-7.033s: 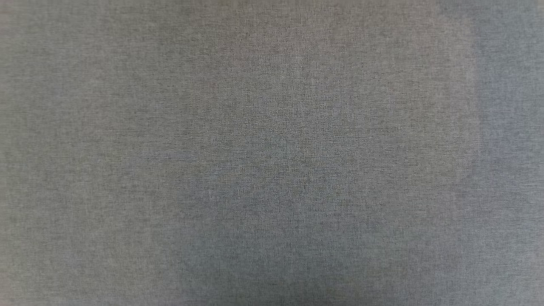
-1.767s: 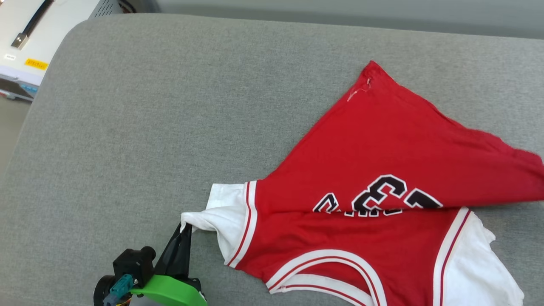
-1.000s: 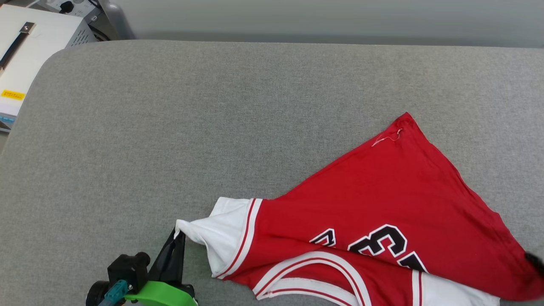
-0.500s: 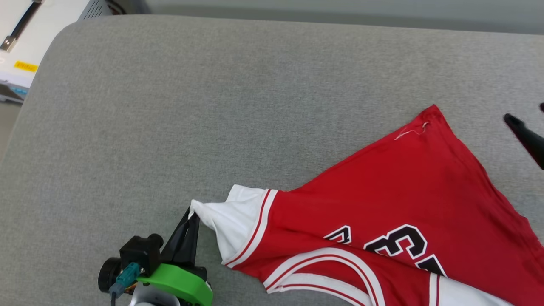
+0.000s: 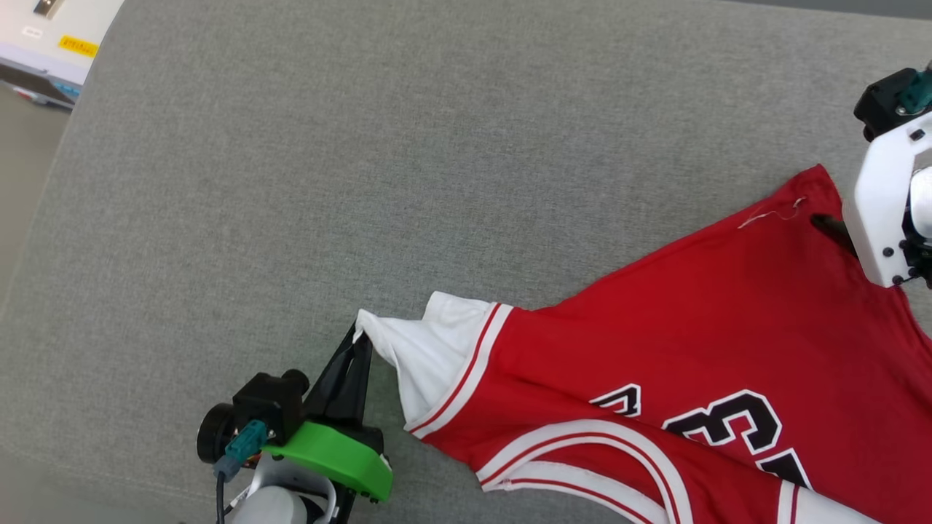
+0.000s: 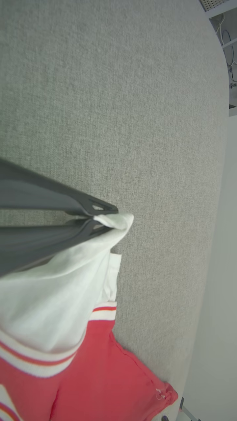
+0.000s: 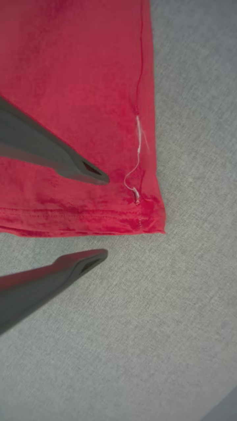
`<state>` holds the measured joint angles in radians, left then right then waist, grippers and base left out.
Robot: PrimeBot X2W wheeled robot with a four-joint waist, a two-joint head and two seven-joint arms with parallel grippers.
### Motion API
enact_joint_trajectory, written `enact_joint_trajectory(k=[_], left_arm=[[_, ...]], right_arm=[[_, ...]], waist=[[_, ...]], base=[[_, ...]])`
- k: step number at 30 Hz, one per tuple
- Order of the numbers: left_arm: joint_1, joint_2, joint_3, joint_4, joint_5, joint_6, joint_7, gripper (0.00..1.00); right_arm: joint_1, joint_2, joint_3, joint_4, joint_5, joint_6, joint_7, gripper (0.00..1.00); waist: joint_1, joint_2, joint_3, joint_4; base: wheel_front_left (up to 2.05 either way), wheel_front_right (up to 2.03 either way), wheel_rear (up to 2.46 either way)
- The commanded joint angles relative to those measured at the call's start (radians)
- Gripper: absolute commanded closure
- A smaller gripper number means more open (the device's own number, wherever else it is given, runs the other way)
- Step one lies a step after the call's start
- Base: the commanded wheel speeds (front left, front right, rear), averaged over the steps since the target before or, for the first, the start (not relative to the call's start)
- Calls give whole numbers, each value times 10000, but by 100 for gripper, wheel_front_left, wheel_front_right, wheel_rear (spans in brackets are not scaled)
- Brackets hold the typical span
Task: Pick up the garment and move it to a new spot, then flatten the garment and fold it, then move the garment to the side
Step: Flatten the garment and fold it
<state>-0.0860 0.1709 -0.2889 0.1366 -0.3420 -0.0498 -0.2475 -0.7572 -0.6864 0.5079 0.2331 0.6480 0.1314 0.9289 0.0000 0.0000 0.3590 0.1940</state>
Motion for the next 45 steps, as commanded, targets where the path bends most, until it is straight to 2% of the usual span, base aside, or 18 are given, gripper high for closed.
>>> enact_joint_trajectory(k=[1, 6, 13, 14, 15, 22, 24, 31, 37, 45], left_arm=[[-227, -84, -21, 23, 118, -58, -97, 100], [-405, -199, -45, 128, 161, -85, -120, 100], [-449, -282, 26, 239, 201, -112, -137, 100], [-450, -291, 38, 253, 205, -121, -138, 100], [-452, -298, 50, 258, 210, -127, -139, 100], [-347, -288, 137, 324, 287, -178, -141, 100], [-261, -172, 214, 265, 364, -185, -142, 100], [-213, 206, 431, -288, 451, -202, -142, 100], [-952, 679, 636, -1120, 501, -277, 49, 100], [-3366, 1233, 828, -2215, 567, -442, 792, 100]], right_arm=[[-231, 26, 276, 398, -134, -7, -115, 0], [-436, -66, 1292, 1779, -135, -7, -477, 0], [-291, -310, 2412, 2565, 581, -7, -653, 0], [-316, -365, 2535, 2593, 677, -7, -740, 57], [-341, -396, 2590, 2617, 771, -7, -856, 100], [-707, -385, 2320, 2640, 1415, -7, -2608, 100], [-738, -521, 2288, 2219, 1498, -7, -3711, 100], [-235, -820, 1681, 1446, 1637, -7, -5581, 100], [222, -1036, 706, 643, 1653, -7, -6481, 100], [169, -621, -996, -594, 1337, -7, -6759, 100]], waist=[[0, 0, 282, 234], [0, 0, 542, 387], [0, 0, 613, 384], [0, 0, 608, 376], [0, 0, 598, 369], [0, 0, 181, 167], [0, 0, -284, -36], [0, 0, -1179, -540], [0, 0, -1606, -964], [0, 0, -1577, -1435]], base=[[0, 0, 0], [0, 0, 0], [0, 0, 0], [0, 0, 0], [0, 0, 0], [0, 0, 0], [0, 0, 0], [0, 0, 0], [0, 0, 0], [0, 0, 0]])
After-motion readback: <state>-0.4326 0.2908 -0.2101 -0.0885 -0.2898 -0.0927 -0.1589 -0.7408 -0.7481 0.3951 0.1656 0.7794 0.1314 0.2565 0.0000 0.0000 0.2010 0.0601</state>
